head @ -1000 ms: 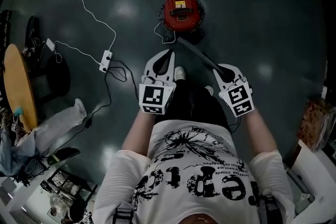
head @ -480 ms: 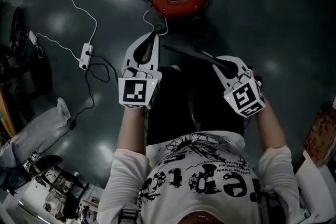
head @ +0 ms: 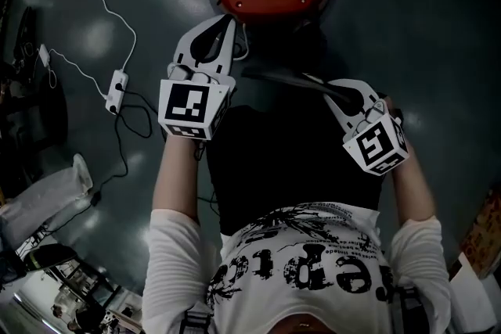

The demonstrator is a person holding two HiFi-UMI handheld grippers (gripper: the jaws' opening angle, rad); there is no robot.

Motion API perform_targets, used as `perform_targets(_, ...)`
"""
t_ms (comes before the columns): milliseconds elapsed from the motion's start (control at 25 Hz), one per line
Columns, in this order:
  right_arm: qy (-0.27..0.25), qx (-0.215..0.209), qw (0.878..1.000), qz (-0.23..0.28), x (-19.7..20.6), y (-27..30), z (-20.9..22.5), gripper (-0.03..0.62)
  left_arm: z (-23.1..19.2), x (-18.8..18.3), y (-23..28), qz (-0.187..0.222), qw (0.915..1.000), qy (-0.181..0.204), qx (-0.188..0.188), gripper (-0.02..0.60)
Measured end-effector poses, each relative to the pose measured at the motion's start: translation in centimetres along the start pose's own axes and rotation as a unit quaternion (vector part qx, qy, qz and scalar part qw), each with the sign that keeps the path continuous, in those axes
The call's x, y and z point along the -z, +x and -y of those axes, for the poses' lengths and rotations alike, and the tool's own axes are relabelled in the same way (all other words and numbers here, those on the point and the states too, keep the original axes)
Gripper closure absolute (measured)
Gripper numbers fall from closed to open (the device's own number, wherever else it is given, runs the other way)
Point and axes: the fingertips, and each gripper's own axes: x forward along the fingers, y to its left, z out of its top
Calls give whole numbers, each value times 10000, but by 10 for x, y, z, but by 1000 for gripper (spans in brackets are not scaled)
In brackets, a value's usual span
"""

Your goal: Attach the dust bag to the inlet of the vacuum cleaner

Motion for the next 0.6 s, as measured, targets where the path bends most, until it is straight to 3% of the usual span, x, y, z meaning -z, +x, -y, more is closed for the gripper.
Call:
perform_targets(160, 125, -284, 9994, -148, -2, 7, 7, 572, -11, 0, 34, -280, 9970, 728, 32, 522)
perform_targets(360, -21, -552, 9982, -222, -10, 11, 9, 572, -27, -6, 86, -692, 9828, 1673, 359, 405)
perform_targets(520, 58, -601, 9979, -220, -8, 16, 3, 572, -24, -5, 117, -1154, 9513, 2745, 798, 403)
perform_targets(600, 129, -605, 9979, -214, -6, 19, 1, 572, -20, 3, 129, -1517, 9348, 2975, 1207, 403)
